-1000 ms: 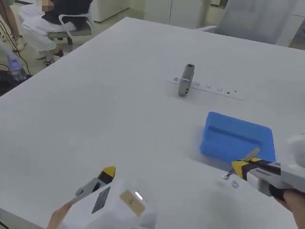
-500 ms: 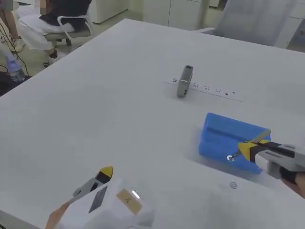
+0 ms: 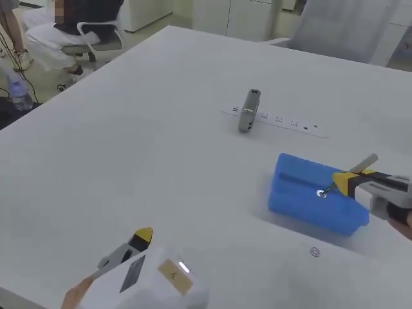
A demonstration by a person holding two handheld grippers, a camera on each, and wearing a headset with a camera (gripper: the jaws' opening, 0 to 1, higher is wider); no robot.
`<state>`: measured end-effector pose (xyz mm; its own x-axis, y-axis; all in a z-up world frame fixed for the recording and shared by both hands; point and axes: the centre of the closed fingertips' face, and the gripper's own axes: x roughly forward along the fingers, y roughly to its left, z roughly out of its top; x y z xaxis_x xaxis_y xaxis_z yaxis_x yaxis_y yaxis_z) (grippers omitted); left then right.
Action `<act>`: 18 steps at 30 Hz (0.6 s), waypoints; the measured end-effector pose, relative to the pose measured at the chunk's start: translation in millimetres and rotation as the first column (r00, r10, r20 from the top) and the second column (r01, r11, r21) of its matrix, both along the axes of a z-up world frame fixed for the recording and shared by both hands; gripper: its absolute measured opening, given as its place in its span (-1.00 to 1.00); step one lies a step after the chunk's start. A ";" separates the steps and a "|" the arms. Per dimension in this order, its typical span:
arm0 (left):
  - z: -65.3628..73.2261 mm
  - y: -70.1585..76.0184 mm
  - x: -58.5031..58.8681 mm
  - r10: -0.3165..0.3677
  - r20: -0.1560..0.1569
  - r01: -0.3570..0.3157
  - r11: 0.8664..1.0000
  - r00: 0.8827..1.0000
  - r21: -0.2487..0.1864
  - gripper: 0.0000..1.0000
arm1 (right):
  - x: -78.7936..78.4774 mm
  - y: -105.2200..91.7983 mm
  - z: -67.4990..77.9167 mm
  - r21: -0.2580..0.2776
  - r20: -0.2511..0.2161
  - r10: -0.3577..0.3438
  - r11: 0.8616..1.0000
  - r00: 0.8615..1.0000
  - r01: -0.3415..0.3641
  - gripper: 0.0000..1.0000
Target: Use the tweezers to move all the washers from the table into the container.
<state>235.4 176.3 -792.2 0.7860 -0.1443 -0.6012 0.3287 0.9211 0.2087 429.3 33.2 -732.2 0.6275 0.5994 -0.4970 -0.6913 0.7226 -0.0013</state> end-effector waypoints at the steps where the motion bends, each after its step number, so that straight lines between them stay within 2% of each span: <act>1: 0.0 0.0 0.0 0.000 0.001 0.000 1.000 1.000 0.000 0.90 | 1.4 0.4 -0.6 -0.001 0.000 -0.001 1.000 1.000 0.001 -0.97; 10: -1.9 1.2 -0.1 0.004 -0.006 -0.004 1.000 1.000 0.004 0.90 | 18.8 0.2 -24.6 -0.031 -0.030 -0.024 0.999 0.999 0.023 -0.96; 15: -2.1 2.0 -0.2 0.007 -0.007 -0.007 1.000 1.000 0.005 0.90 | 27.2 -8.3 -39.8 -0.055 -0.052 -0.055 0.997 0.997 0.052 -0.96; 18: -2.2 2.7 -0.5 0.009 -0.009 -0.008 1.000 1.000 0.006 0.90 | 30.4 -13.9 -49.4 -0.100 -0.049 -0.055 0.994 0.997 0.050 -0.96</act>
<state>234.9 178.9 -794.5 0.7816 -0.1339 -0.6093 0.3228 0.9226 0.2113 459.6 19.3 -781.6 0.6291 0.5128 -0.5842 -0.6532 0.7561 -0.0397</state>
